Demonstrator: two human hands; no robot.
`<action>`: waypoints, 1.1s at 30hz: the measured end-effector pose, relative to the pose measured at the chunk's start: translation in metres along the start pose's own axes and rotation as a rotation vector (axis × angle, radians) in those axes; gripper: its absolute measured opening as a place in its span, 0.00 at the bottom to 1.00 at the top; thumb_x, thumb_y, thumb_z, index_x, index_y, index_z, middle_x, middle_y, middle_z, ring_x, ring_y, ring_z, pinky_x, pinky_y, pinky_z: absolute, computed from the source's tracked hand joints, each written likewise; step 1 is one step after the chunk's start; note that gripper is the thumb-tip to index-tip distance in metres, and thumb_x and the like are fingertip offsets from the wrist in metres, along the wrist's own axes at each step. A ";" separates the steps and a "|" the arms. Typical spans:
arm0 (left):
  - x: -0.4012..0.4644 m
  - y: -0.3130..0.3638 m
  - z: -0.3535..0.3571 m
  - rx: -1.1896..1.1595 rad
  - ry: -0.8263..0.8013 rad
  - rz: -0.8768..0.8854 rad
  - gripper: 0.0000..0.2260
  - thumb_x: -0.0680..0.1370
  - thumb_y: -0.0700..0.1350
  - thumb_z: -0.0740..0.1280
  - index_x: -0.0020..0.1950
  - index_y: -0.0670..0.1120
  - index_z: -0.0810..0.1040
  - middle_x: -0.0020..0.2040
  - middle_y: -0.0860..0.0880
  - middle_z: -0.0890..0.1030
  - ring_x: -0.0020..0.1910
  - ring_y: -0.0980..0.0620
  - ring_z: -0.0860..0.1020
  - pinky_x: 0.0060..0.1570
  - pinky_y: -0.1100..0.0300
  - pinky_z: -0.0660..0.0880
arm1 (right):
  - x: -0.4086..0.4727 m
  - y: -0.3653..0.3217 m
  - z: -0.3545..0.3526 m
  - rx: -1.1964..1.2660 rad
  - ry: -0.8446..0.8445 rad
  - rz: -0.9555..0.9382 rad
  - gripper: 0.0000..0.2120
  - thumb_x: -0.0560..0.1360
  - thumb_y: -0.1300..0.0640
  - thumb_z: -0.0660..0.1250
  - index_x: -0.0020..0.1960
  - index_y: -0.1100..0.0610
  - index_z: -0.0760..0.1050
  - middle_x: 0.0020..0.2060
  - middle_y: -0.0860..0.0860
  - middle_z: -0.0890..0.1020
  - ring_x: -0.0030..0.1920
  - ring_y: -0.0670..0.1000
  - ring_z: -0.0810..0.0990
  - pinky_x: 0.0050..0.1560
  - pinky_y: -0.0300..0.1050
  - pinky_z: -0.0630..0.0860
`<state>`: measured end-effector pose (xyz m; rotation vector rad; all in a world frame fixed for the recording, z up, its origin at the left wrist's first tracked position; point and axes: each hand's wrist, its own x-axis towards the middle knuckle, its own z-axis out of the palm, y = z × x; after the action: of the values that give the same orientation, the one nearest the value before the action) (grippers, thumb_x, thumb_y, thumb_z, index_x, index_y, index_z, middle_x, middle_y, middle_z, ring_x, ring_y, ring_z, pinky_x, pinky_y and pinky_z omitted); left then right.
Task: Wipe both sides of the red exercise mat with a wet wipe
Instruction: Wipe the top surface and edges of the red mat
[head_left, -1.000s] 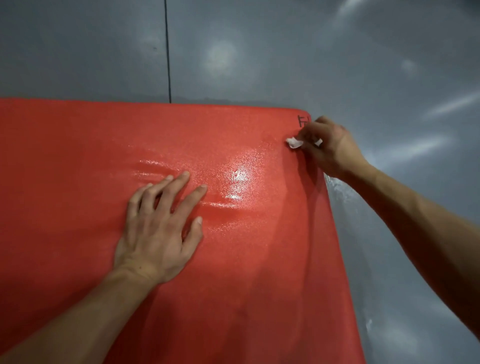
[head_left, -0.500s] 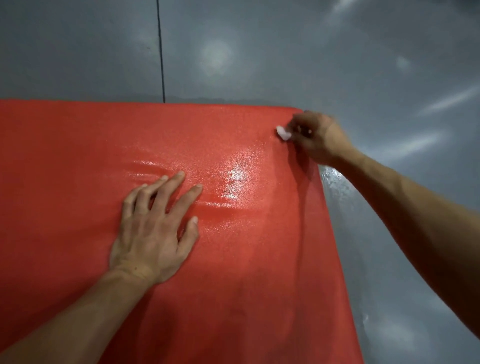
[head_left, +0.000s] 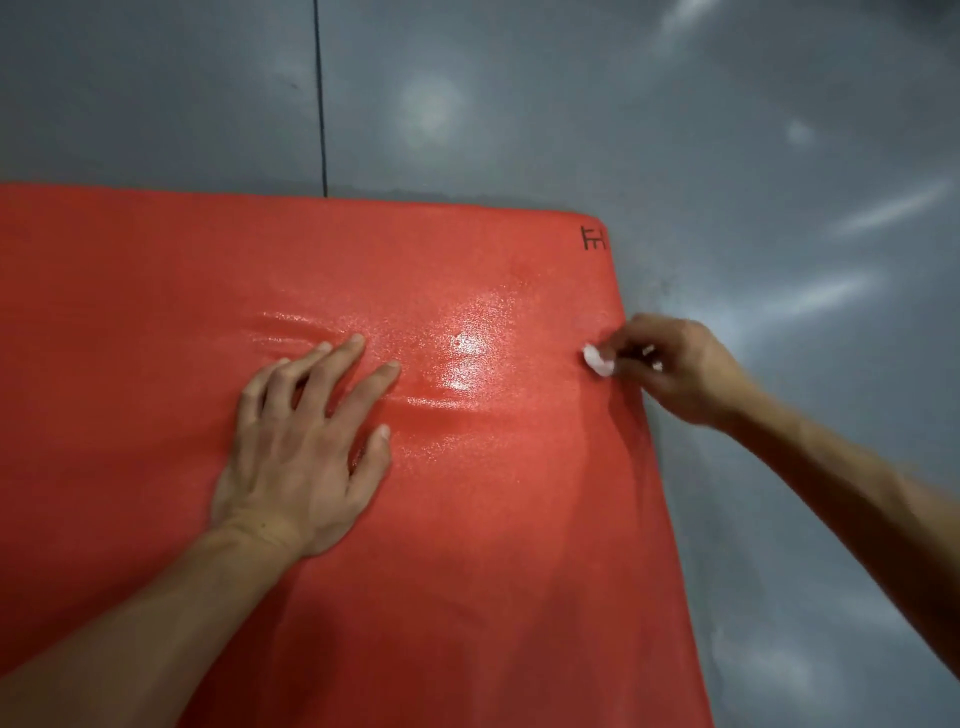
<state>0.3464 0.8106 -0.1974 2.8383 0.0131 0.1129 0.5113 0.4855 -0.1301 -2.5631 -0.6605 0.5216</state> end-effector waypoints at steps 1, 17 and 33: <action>0.001 -0.001 0.000 0.000 -0.004 -0.003 0.25 0.78 0.56 0.58 0.74 0.53 0.75 0.77 0.47 0.70 0.73 0.41 0.67 0.72 0.41 0.58 | -0.006 0.001 0.000 -0.004 -0.033 -0.022 0.15 0.75 0.41 0.71 0.45 0.53 0.83 0.40 0.43 0.82 0.40 0.45 0.80 0.41 0.41 0.75; -0.001 0.000 0.001 0.006 -0.006 0.004 0.25 0.79 0.55 0.59 0.75 0.54 0.74 0.77 0.47 0.69 0.74 0.40 0.67 0.72 0.41 0.59 | 0.082 0.002 0.002 -0.048 0.262 0.020 0.13 0.76 0.45 0.72 0.45 0.55 0.83 0.37 0.48 0.77 0.37 0.49 0.74 0.38 0.43 0.65; -0.002 -0.002 0.003 0.011 -0.008 0.011 0.25 0.78 0.55 0.60 0.75 0.54 0.73 0.77 0.47 0.69 0.73 0.40 0.67 0.72 0.41 0.58 | 0.088 -0.007 0.011 -0.125 0.245 -0.018 0.08 0.77 0.52 0.72 0.46 0.56 0.82 0.37 0.47 0.75 0.37 0.49 0.73 0.35 0.36 0.61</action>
<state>0.3450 0.8114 -0.2004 2.8499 -0.0039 0.1048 0.5755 0.5409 -0.1574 -2.6756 -0.6460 0.1591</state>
